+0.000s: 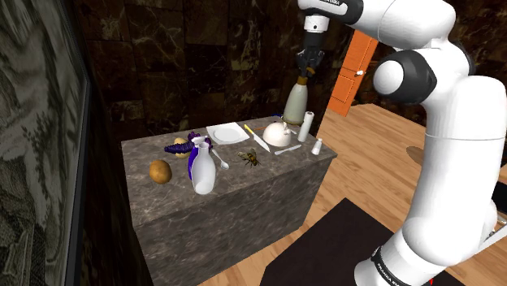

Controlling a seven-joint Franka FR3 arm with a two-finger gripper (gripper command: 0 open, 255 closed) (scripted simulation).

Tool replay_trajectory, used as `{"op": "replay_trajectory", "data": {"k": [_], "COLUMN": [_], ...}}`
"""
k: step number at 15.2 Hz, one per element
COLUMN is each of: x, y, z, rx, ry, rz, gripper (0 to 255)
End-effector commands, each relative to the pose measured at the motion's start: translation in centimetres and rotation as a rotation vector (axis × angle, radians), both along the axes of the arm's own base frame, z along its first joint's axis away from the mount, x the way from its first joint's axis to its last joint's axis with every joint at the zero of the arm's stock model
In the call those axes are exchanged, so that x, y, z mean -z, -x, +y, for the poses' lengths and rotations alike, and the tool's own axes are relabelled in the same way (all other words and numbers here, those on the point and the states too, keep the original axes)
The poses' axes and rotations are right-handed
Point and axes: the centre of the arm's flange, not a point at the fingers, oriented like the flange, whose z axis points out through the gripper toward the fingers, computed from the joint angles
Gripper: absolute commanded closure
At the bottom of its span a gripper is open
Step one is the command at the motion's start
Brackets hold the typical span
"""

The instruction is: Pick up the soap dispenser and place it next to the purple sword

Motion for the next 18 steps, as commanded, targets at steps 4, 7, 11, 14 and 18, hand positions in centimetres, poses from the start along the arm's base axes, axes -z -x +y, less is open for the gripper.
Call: {"op": "replay_trajectory", "data": {"k": [4,7,11,14,18], "x": [-2.7,-3.3,-1.6,-0.4,1.2], "y": [0.0,-0.2,-1.0,-1.6,-2.5], "z": [0.0,1.2,6.2,9.9,14.8], "rx": [0.0,0.0,0.0,0.0,0.0], "ry": [0.0,0.0,0.0,0.0,0.0], "rz": [0.0,0.0,0.0,0.0,0.0], "gripper": [255,255,255,255,255]}}
